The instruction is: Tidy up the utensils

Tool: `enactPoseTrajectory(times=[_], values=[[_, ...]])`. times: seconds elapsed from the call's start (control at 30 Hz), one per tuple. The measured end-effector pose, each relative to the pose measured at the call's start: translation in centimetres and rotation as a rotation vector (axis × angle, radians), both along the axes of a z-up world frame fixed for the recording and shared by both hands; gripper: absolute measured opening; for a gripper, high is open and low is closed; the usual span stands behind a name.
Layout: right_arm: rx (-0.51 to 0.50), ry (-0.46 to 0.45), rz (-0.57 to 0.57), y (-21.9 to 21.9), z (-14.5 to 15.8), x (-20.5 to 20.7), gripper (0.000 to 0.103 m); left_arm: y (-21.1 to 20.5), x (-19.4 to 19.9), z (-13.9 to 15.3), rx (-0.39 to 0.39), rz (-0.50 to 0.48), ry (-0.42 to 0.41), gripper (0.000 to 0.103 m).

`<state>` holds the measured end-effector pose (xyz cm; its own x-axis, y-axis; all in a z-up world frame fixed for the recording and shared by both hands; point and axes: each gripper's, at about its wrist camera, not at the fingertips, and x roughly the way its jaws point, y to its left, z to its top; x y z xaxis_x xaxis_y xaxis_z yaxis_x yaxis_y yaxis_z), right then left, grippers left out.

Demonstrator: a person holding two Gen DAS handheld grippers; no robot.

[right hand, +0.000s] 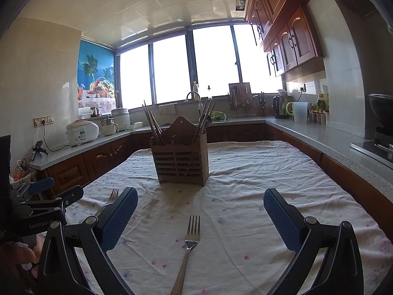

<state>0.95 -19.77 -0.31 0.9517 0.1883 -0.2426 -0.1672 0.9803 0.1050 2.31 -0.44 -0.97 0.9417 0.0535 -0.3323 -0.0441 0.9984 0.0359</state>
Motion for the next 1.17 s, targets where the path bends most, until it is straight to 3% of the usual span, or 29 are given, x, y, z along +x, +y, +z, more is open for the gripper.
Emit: enactPoseTrajectory(times=[1.17], values=[[0.014,0.035,-0.009,-0.5,0.1,1.0,0.103,0.1,1.0,-0.2,-0.018,-0.022,0.040,0.103]])
